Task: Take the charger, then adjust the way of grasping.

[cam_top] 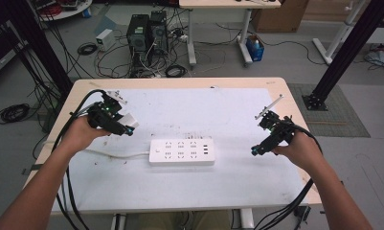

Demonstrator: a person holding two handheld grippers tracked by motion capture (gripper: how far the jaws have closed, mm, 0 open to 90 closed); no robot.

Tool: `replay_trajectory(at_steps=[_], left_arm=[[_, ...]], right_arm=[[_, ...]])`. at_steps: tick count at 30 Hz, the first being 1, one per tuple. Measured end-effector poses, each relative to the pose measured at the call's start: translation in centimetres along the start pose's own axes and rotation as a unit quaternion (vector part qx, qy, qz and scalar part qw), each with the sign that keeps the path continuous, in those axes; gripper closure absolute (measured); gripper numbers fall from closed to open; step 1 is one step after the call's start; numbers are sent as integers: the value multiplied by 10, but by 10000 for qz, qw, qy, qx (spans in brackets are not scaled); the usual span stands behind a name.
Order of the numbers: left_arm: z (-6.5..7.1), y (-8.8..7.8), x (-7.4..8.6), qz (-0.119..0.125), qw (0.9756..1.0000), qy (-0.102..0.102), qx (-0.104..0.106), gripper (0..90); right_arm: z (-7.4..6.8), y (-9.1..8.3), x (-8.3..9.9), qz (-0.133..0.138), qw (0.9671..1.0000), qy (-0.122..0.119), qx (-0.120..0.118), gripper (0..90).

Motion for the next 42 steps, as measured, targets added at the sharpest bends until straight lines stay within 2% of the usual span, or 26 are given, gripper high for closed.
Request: replay_trajectory(at_steps=[5, 10, 13, 19, 24, 29, 33, 38, 42], left_arm=[[5, -1, -3, 51, 9998, 147, 87, 427], [5, -2, -2, 120, 9998, 107, 90, 427], [7, -3, -2, 256, 9995, 117, 140, 427], [14, -2, -3, 428, 9982, 328, 265, 427], [25, 1, -1, 650, 9955, 507, 466, 427], [34, 4, 1, 898, 9907, 727, 717, 427], [45, 5, -1, 979, 9868, 961, 857, 427], [59, 7, -4, 1129, 9820, 1124, 1009, 427], [72, 13, -8, 1189, 9781, 1308, 1100, 427]], right_arm=[[-3, -4, -2, 169, 9998, 63, 64, 15], [-5, -4, -4, 173, 9998, 48, 58, 15], [-5, -3, -4, 189, 9998, 66, 87, 15], [-4, -2, -5, 490, 9978, 442, 60, 16], [-4, -3, -3, 725, 9942, 798, -1, 16], [-8, 2, -1, 956, 9877, 1210, -271, 16], [-13, 4, -2, 1074, 9852, 1276, -403, 16], [-20, 5, -5, 1371, 9742, 1596, -817, 16], [-27, 7, -8, 1571, 9617, 1875, -1234, 16]])
Point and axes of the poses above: each handheld gripper's, and its own axes: y roughly forward along the jaws, x roughly out of its underside, z roughly to its right, the point moved 2 cm from there along y, roughly forward along the jaws, and after that the axes turned 12 degrees about z, right-handed, at the moved point
